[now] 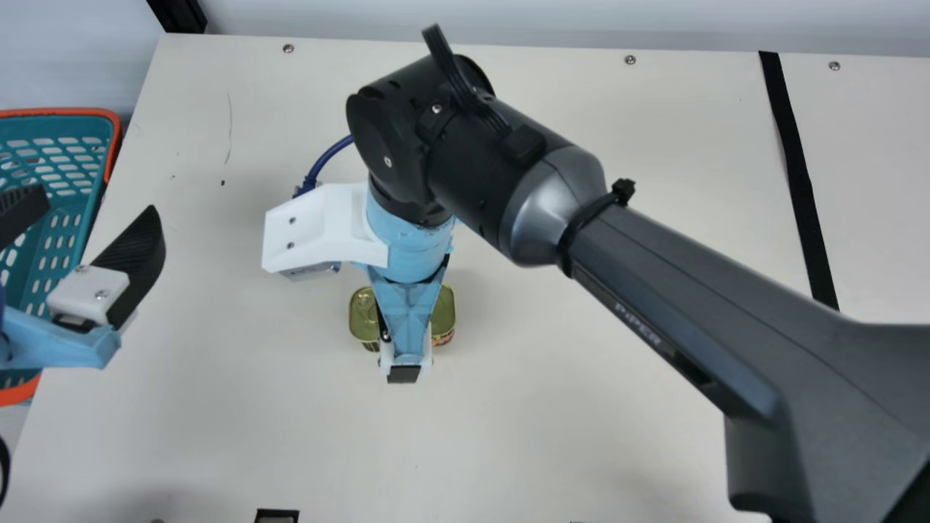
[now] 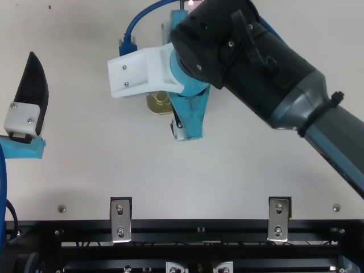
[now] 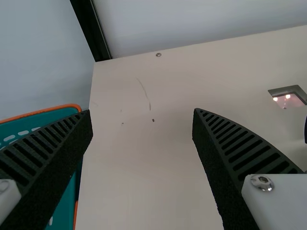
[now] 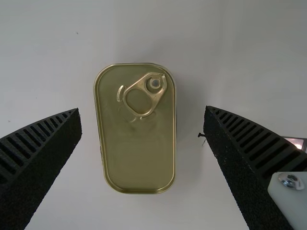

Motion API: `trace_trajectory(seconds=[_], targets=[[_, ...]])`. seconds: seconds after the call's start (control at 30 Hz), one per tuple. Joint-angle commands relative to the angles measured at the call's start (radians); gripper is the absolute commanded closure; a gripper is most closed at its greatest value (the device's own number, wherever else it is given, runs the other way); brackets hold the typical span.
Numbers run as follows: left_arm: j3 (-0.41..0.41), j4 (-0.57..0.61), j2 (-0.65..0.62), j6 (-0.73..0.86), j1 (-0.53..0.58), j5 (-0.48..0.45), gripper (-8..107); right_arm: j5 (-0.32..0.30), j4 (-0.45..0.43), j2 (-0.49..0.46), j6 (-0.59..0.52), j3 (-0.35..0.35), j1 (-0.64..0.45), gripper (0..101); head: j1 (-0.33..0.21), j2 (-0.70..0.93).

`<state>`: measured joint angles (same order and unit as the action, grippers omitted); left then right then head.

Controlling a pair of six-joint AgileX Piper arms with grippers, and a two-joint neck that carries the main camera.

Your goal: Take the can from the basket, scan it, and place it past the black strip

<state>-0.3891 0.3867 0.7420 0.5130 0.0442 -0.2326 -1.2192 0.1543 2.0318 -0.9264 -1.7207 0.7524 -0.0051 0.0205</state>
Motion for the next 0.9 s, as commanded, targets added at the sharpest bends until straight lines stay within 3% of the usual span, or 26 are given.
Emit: trace_trajectory(seconds=[0.0, 0.27, 0.3, 0.33, 0.6, 0.87], targets=[[0.0, 0.0, 0.0, 0.0, 0.0, 0.0, 9, -0.001, 0.0, 0.004, -0.001, -0.001, -0.001, 0, -0.001, -0.004], [0.0, 0.0, 0.0, 0.0, 0.0, 0.0, 9, -0.001, 0.002, 0.025, -0.006, 0.001, -0.003, 0, -0.001, -0.004], [0.0, 0.0, 0.0, 0.0, 0.0, 0.0, 9, -0.001, 0.002, 0.029, -0.007, 0.001, -0.004, 46, -0.001, -0.004], [0.0, 0.0, 0.0, 0.0, 0.0, 0.0, 9, -0.001, 0.003, 0.031, -0.007, 0.0, -0.005, 101, -0.001, -0.004], [0.0, 0.0, 0.0, 0.0, 0.0, 0.0, 9, 0.021, 0.032, 0.021, -0.007, 0.016, -0.022, 101, -0.001, -0.004], [0.0, 0.0, 0.0, 0.0, 0.0, 0.0, 9, 0.06, 0.1, -0.047, -0.003, 0.023, -0.078, 101, -0.001, -0.004]])
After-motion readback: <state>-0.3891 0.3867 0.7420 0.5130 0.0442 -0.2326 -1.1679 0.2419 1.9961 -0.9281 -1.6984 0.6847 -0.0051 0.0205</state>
